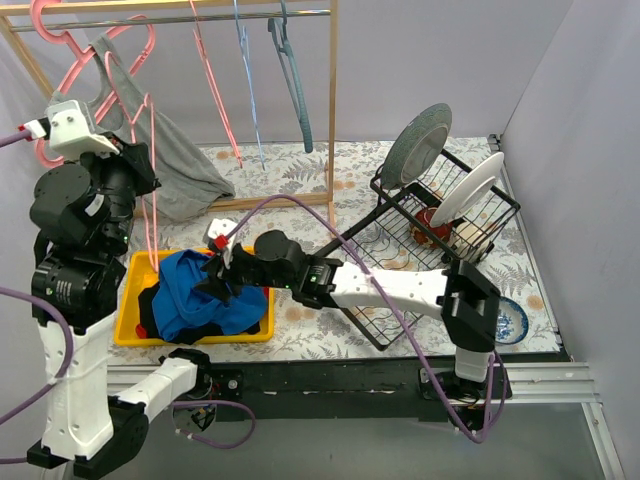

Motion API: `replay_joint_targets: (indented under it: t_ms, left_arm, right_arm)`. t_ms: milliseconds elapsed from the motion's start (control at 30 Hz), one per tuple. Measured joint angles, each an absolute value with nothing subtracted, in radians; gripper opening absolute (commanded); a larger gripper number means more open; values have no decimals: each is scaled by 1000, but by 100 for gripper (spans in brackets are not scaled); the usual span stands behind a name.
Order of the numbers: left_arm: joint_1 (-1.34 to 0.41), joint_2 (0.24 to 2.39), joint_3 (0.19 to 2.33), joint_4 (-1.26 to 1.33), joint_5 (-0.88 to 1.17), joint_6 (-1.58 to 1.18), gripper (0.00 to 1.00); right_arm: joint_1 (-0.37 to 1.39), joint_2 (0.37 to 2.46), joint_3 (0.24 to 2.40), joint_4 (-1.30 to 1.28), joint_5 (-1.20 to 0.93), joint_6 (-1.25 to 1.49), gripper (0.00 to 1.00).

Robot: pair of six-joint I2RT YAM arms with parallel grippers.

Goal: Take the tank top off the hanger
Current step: Place the tank top in the bin, then place the hanger at the clothesline.

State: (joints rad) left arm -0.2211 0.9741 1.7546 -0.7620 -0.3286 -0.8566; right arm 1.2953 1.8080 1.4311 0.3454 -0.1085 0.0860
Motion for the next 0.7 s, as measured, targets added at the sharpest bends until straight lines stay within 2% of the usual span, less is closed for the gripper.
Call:
replay_joint_targets:
  t_ms: [167,333,400,433,467,500,600,700]
  left_arm:
    - [-221,1019,1719,-767,-309,-879,0]
    - [-221,1120,1744,-777,-306,-894,0]
    - [-221,1184,1781,-783,-305,-896,0]
    - [-221,1217,1808,-787,-303,-897,0]
    - [-221,1249,1834,-786,-300,-897,0]
    - [-220,1276,1858,-788,-295,-897,0]
    - [-212,1330,1912,-789,-268,-894,0]
    - [-185,1372,1978,-804,-234,-888,0]
  right_arm:
    - [1287,1968,1507,421,-147,162,44]
    - [1282,2107,1448,450,-165,226,43]
    - [1281,2138,1441,457,-169,242,52]
    - [1281,2141,1436,469,-172,251,63]
    - [1281,2135,1431,479,-175,257,82]
    - [1281,2122,1422,484,-175,262,91]
    - [1286,2044,1352,495,-167,260,98]
    - [1287,1945,1287,485,-163,257,98]
